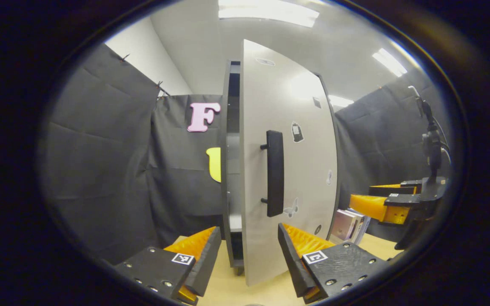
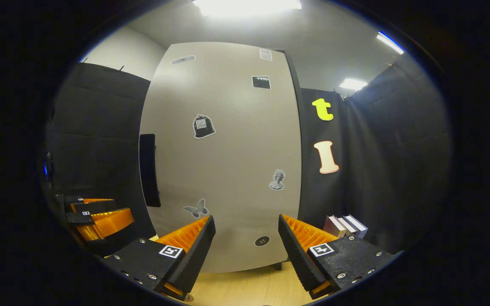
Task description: Open the cabinet door with the right hand, grasp the bottle in the cabinet with the left hand and place it on the coaster, then close the cabinet door with the right hand.
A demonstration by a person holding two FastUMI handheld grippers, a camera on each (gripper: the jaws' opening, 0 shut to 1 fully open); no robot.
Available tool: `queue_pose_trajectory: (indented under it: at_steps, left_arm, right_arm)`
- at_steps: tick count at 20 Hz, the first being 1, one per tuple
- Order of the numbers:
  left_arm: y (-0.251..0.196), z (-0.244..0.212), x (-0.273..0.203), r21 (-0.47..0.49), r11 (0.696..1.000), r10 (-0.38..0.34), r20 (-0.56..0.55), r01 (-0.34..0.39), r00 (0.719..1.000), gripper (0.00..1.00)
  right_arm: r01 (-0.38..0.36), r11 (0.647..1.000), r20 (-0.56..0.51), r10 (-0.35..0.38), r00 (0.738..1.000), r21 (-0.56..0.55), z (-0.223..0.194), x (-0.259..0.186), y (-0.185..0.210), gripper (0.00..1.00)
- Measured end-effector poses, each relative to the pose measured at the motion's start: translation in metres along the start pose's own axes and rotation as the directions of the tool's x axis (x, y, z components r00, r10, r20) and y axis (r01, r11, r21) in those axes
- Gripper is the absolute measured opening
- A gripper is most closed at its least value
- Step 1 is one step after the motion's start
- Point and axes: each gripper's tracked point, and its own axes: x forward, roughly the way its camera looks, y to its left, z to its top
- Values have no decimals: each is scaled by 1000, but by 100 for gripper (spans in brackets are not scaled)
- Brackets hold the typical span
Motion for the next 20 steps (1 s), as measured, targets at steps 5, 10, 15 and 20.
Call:
queue_pose_trajectory:
  at_steps: [5, 10, 15, 20]
  left_arm:
    - [-18, 11, 2, 0, 998, -60, 25, 60, 998, 92]
    - [-14, 10, 6, -27, 999, -28, 20, 29, 999, 92]
    - [13, 17, 9, -28, 997, 76, 51, -75, 996, 93]
    - [11, 20, 21, -19, 993, 119, 48, -118, 992, 93]
  right_arm:
    - [-12, 1000, 6, 12, 1000, 5, 3, -4, 2, 92]
    - [-8, 1000, -2, 8, 1000, 5, -1, -5, 0, 92]
    - [70, 998, 8, -70, 997, 0, 3, -5, -16, 92]
    - [98, 995, 52, -100, 994, 30, 14, 0, -11, 91]
